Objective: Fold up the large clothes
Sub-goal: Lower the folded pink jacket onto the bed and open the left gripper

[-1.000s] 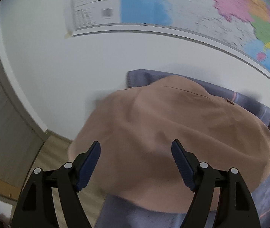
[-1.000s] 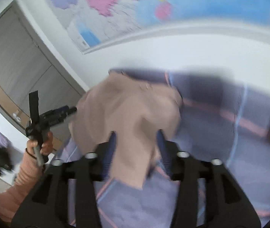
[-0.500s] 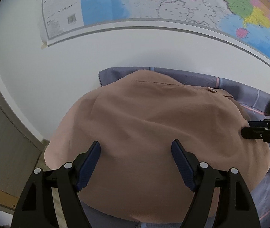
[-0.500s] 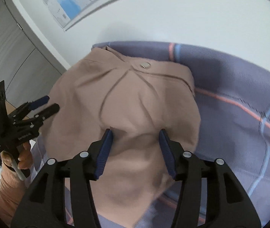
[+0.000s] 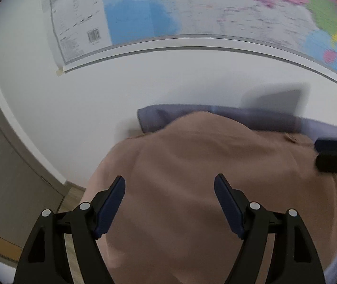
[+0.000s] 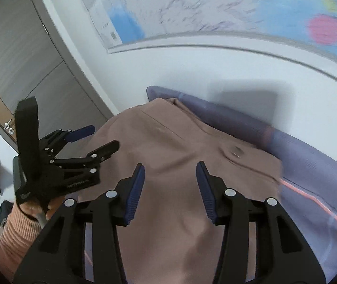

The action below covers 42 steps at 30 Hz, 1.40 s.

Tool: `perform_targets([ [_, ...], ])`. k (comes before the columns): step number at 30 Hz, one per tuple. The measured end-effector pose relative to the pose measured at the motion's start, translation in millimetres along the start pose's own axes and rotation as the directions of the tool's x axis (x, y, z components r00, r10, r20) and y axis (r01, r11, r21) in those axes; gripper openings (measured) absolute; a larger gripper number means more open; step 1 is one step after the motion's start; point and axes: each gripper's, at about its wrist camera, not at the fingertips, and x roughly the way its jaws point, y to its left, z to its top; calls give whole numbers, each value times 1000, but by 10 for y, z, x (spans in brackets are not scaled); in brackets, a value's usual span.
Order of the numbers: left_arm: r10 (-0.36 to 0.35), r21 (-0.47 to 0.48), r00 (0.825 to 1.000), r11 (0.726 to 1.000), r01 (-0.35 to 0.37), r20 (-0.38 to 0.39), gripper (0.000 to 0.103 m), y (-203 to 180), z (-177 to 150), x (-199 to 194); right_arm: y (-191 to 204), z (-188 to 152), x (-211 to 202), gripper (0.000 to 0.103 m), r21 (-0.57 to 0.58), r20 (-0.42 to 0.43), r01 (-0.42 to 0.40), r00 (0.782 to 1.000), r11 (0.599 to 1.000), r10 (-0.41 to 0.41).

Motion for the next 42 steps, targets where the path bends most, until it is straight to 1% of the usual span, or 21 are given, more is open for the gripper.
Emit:
perform_targets([
  [3,12,-21,999,1000,-13,-36,75,42,122,184,6,103,377,40,13,-51,35,998,999,-34],
  [4,8,-27,999,1000,-9,-50,75,52,141,234,-14,99,450,35,16,-67,65,996,998,-64],
  [5,3,-37,997,999,-5,-71,75,69,165,312,-100,79,577,24,41,-94,114,990,993,-110],
  [7,19,-42,993,999,-24,-119,75,93,177,482,-204,27,664,11,42,-106,141,985,989,-136],
  [8,18,-44,990,999,-24,-141,75,103,172,542,-245,4,648,10,57,-96,128,988,990,-122],
  [10,-5,-58,983,998,-6,-184,76,143,180,637,-249,-16,600,10,54,-95,127,988,990,-122],
  [12,1,-65,989,998,-11,-151,76,176,215,577,-211,-9,522,14,50,-96,132,987,990,-126],
  [14,-21,-71,992,997,12,-122,76,191,265,514,-170,3,396,24,55,-70,123,990,991,-119],
  [15,-34,-75,992,997,25,-118,76,194,291,509,-139,12,318,26,44,-42,115,993,992,-113],
  [17,-28,-72,992,997,19,-123,76,173,328,539,-82,33,243,34,28,-15,106,994,994,-106],
  [20,-32,-70,990,997,23,-136,76,123,380,616,-75,37,246,38,16,-5,83,997,996,-83],
  [22,-32,-75,989,997,22,-144,76,85,427,676,-111,16,344,38,28,-47,98,994,995,-97],
  [24,-22,-73,987,997,11,-162,76,46,468,757,-221,-63,440,31,73,-81,92,993,993,-86],
  [25,-23,-70,985,997,11,-173,76,22,506,818,-272,-103,454,24,77,-79,104,992,992,-98],
  [27,-15,-53,975,999,3,-222,76,-31,506,945,-304,-147,432,24,82,-78,92,993,992,-86],
  [29,7,-32,971,999,-15,-240,77,-78,496,993,-295,-157,360,26,82,-79,86,994,993,-80],
  [30,14,-30,972,999,-21,-237,77,-87,497,980,-275,-164,286,28,83,-70,84,994,993,-79],
  [32,18,-28,978,999,-24,-209,75,-89,490,864,-194,-203,63,38,65,-30,67,997,996,-65],
  [36,-1,12,995,1000,3,-100,75,-101,390,446,96,-321,-232,42,-60,17,22,1000,998,-21],
  [40,-20,47,998,999,23,-52,75,-89,219,136,317,-486,-164,45,-179,-26,46,998,983,-52],
  [42,-28,59,998,998,32,-60,75,-66,89,77,231,-544,-113,42,-173,-53,41,997,984,-51],
])
